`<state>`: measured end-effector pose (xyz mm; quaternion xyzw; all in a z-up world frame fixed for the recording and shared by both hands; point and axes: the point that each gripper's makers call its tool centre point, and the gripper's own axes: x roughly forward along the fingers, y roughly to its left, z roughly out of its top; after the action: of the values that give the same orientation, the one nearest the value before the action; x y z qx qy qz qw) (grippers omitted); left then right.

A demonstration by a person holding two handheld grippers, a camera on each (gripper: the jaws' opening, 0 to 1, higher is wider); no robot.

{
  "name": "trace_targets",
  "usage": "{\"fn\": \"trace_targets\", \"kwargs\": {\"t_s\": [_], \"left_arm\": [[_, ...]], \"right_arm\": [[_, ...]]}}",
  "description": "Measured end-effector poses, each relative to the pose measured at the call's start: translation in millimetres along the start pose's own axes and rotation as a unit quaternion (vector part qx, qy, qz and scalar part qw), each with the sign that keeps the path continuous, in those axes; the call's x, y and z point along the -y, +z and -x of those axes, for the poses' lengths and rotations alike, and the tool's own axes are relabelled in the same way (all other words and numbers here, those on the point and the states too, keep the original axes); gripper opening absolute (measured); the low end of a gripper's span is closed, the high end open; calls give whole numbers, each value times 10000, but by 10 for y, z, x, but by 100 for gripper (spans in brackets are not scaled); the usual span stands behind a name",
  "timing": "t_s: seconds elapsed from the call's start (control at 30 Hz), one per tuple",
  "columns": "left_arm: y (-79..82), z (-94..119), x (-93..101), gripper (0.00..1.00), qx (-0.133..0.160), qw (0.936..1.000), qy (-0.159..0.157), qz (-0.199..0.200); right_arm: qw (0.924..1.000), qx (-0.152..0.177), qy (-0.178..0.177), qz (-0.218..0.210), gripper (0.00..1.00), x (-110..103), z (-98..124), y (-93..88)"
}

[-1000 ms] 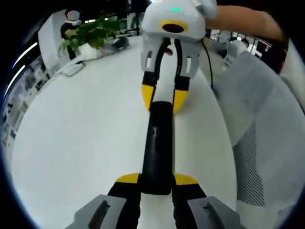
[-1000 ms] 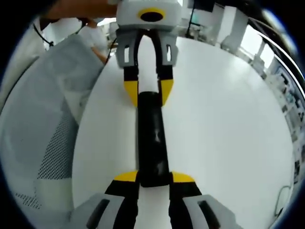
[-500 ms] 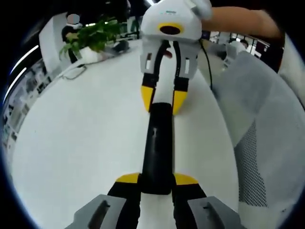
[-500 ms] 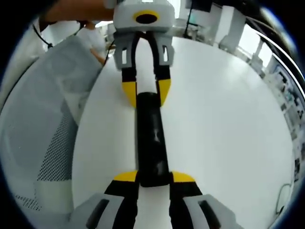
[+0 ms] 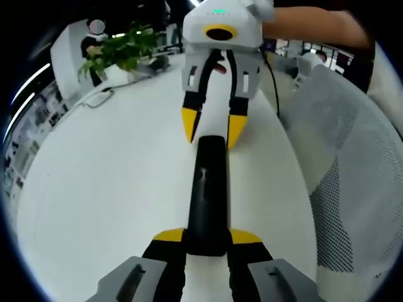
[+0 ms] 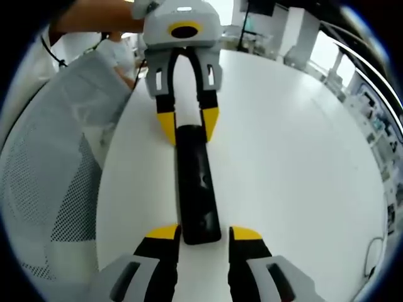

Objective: Press the specified remote control buttons in sequence, fully releasing each button before pressing the next.

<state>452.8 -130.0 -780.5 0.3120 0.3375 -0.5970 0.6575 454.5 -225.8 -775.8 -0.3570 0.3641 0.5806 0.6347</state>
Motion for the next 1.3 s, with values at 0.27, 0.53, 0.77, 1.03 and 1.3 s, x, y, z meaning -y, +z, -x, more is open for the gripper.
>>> {"fn": "trace_targets", "kwargs": {"t_s": [0.27,0.53,0.77,1.03,1.3], "left_arm": [[2,4,20,23,-24,10000,13,-3],[-1,4,22,23,-43,10000,4,-20],[-7,0,14,23,-35,10000,2,-26],[-9,2,9,23,-11,10000,-10,-30],[-10,0,0,23,-7,10000,-25,-45]], "right_arm": [[10000,34,-61,12,30,-40,120,46],[9999,-100,10,58,0,-82,238,40],[9992,-331,144,169,0,-146,245,31],[9976,-559,196,359,0,-101,205,19],[9947,-811,316,548,0,-52,173,6]]}}
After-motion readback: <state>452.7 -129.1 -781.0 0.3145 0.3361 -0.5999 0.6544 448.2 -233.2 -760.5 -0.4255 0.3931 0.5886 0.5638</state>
